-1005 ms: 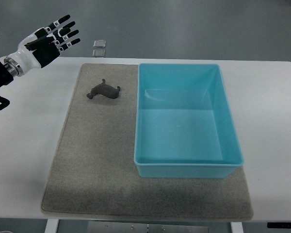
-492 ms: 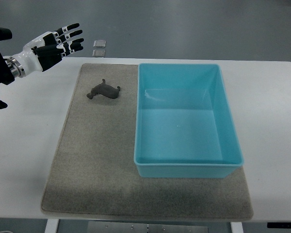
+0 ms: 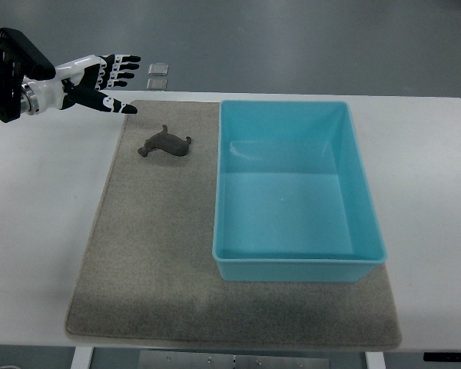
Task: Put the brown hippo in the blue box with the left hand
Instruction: 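Reach the left hand down over the brown hippo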
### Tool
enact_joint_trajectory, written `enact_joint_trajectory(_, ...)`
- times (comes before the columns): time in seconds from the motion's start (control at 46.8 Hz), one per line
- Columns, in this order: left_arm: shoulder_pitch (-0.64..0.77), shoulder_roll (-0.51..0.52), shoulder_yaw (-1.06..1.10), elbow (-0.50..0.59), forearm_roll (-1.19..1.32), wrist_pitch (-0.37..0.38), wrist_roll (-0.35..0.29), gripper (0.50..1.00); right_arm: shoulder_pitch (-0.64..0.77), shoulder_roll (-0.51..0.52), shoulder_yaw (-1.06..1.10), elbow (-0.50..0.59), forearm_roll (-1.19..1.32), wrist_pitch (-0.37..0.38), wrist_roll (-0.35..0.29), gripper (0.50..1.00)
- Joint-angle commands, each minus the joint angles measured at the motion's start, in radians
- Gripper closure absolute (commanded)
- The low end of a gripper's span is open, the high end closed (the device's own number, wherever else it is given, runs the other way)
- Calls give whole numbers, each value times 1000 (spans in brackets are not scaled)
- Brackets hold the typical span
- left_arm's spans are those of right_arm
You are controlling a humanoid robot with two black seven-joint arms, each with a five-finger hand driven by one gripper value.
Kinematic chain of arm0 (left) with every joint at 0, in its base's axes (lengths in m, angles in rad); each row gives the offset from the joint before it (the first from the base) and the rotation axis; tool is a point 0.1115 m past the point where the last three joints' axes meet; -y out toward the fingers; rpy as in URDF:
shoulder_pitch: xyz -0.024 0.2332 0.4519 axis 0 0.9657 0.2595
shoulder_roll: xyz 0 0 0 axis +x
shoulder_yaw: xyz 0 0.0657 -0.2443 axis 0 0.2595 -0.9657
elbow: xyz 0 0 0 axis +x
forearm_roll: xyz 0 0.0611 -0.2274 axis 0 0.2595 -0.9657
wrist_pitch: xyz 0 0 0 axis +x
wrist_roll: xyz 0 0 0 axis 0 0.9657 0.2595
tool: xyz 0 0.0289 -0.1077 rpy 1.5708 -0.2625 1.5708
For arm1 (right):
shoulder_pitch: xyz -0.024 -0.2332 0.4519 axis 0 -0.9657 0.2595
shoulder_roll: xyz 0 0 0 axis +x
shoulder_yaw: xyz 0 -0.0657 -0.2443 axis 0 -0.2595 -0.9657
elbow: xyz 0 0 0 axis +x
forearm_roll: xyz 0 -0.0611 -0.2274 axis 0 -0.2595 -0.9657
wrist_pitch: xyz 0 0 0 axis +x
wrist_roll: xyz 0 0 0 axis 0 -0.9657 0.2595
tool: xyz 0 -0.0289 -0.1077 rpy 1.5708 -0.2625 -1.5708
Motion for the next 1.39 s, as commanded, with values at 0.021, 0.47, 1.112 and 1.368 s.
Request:
enact_joint_trajectory(0.021,-11,15,1,-23,82,5,0,500,0,0,0,0,0,0,0,564)
enact_joint_trajectory(0.47,-72,25,185,-114,513,226,0,500,0,0,0,0,0,0,0,564)
enact_joint_trajectory(1.112,-124,-152,271,3,519,234,9,501,0,0,0,0,0,0,0,564)
enact_joint_trajectory(1.368,-121,-182,273,18,521,263,11,508,0,0,0,0,0,0,0,564)
